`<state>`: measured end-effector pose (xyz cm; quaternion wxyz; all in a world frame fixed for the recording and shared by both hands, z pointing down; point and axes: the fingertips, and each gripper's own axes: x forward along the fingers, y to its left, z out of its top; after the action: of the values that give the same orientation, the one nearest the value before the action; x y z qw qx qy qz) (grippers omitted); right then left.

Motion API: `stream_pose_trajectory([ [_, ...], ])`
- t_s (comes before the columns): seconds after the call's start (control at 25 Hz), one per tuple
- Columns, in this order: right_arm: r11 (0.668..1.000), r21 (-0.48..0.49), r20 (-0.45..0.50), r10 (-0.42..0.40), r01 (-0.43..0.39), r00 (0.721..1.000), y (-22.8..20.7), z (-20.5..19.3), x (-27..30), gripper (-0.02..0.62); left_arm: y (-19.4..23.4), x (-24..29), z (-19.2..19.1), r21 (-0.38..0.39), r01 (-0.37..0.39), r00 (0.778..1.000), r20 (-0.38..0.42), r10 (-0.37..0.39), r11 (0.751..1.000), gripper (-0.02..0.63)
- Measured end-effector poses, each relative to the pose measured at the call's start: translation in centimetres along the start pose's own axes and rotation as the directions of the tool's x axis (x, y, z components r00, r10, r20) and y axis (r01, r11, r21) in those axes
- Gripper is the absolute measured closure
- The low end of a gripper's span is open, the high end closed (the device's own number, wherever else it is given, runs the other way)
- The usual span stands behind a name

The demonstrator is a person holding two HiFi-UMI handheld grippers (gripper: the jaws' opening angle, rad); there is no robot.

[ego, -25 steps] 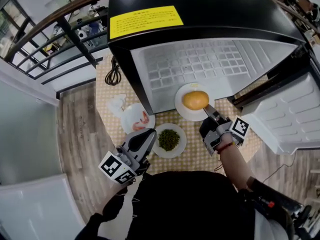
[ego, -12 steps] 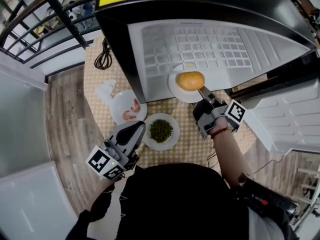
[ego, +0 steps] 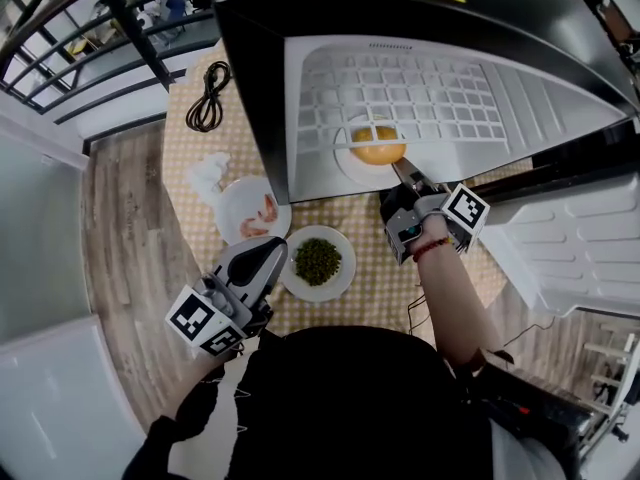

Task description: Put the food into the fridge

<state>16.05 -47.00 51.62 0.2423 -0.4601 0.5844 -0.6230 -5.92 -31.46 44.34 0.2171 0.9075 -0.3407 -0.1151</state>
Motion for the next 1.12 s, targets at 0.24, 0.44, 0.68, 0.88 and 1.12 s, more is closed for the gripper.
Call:
stream_pose_trajectory([
  [0.24, 0.998, -0.014, 0.014, -0.055, 0.055, 0.998, -0.6, 0.1, 0.5, 0.56, 0.1, -0.6, -0.3, -0.012, -0.007, 1.0, 0.009, 0.008, 1.0, 0.594],
  [0.44, 0.996, -0.011, 0.023, -0.085, 0.085, 0.996, -1.3, 0.2, 0.5, 0.565, -0.1, -1.1, -0.8, -0.027, 0.001, 1.0, 0.018, 0.0, 1.0, 0.594],
  [0.68, 0.996, -0.018, 0.04, -0.09, 0.091, 0.995, -1.4, 0.6, 0.8, 0.565, -0.1, -1.1, -1.4, -0.053, 0.005, 1.0, 0.008, -0.005, 0.999, 0.594],
  [0.88, 0.993, -0.038, 0.062, -0.106, 0.108, 0.992, -1.2, 1.1, 1.0, 0.565, -0.3, -0.9, -1.4, -0.056, 0.025, 1.0, 0.005, -0.025, 0.998, 0.594],
  [1.12, 0.982, -0.102, 0.078, -0.151, 0.158, 0.985, -1.2, 1.2, 1.1, 0.565, -0.3, -0.9, -2.0, -0.077, 0.04, 0.999, 0.002, -0.04, 0.996, 0.594],
])
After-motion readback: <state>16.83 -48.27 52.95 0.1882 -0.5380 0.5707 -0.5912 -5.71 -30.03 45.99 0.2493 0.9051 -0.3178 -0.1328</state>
